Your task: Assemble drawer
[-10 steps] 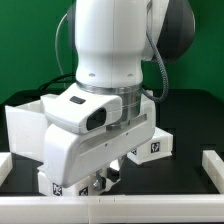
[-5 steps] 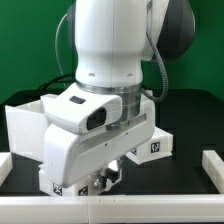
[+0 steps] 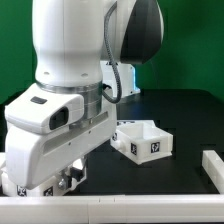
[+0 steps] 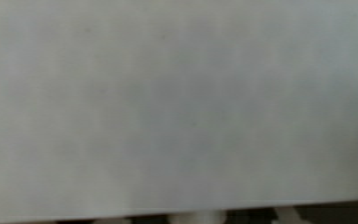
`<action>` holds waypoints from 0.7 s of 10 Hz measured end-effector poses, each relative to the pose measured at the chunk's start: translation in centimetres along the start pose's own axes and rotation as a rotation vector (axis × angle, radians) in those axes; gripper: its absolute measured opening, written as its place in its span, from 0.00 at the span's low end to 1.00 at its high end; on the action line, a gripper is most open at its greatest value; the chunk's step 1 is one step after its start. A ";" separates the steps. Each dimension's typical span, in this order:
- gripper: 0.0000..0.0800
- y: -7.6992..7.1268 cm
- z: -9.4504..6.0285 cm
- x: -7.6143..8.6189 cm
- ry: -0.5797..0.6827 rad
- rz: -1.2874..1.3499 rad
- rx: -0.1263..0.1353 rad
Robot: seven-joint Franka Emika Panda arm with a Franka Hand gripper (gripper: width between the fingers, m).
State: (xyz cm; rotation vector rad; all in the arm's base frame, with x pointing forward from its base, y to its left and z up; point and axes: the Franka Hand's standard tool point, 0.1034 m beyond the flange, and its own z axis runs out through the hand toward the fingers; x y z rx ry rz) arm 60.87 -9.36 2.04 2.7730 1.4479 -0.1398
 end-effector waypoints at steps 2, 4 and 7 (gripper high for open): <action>0.20 0.0 0.0 0.0 0.000 0.000 0.000; 0.32 0.0 0.0 0.0 0.000 0.000 0.000; 0.78 -0.3 -2.6 -0.2 0.009 0.113 -0.023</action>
Offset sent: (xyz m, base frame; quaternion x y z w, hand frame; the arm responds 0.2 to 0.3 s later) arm 0.0000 0.0000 0.0000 0.0000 0.0000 0.0000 1.0000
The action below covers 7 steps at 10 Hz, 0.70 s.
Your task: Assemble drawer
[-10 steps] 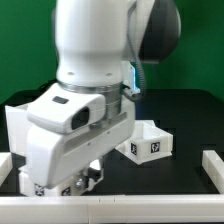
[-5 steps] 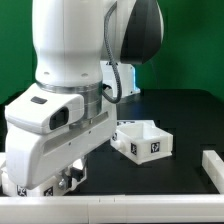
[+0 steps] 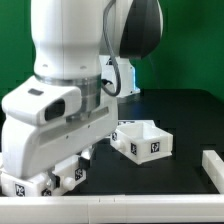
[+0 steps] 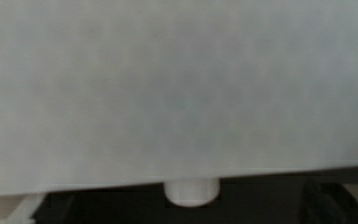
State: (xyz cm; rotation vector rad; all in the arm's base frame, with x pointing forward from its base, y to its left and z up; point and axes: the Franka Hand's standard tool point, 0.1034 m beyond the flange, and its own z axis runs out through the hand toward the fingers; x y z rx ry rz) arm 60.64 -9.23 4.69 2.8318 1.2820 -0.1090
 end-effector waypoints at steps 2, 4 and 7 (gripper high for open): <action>0.80 -0.4 -2.8 -0.3 0.013 0.080 -0.020; 0.81 -1.4 -4.1 0.1 0.021 0.153 -0.026; 0.81 -1.5 -3.7 -0.1 0.017 0.139 -0.022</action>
Offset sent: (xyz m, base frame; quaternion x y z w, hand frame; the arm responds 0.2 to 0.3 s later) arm -0.0134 0.0126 0.0272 -0.0242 -0.0157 0.1253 0.9917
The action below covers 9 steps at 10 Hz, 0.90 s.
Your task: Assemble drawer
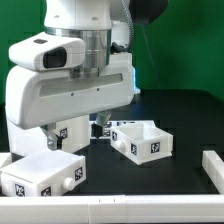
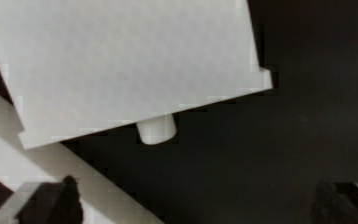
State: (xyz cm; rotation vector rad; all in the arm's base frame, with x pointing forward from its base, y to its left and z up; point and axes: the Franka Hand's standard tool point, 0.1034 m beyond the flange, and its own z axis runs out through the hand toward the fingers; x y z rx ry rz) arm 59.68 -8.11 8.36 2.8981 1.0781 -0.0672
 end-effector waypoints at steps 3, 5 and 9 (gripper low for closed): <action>0.81 -0.4 -1.2 -0.4 0.000 0.155 -0.023; 0.81 -1.1 -3.0 -2.1 0.000 0.268 -0.034; 0.81 -1.2 -2.9 -2.3 0.004 0.269 -0.024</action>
Offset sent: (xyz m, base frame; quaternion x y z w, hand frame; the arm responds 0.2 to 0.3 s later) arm -0.0358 -0.0396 0.0437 -0.1297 -0.0582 0.1593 0.9769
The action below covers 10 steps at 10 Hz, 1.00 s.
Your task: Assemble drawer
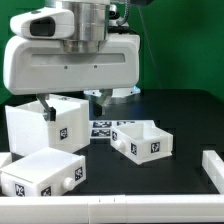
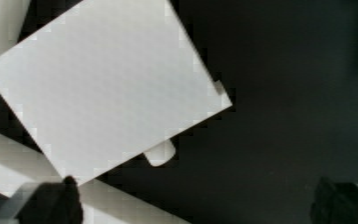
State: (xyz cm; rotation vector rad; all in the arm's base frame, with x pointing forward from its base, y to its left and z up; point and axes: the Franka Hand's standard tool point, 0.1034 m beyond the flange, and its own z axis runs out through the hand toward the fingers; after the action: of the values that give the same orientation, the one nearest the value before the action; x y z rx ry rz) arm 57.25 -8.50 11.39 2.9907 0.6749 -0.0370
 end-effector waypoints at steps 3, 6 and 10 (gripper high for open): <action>0.81 -0.2 -1.1 -1.8 -0.004 0.250 0.001; 0.81 -1.6 -1.5 -3.6 -0.016 0.414 0.023; 0.81 -2.2 -1.3 -3.8 -0.041 0.772 0.093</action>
Offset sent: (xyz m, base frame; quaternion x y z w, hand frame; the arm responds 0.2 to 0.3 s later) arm -0.0816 -0.0177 0.0179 -0.0336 -0.0525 0.3042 0.9506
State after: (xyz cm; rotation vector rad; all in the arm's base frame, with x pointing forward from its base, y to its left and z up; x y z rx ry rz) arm 52.89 -8.04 12.70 3.0986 -0.5170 -0.0832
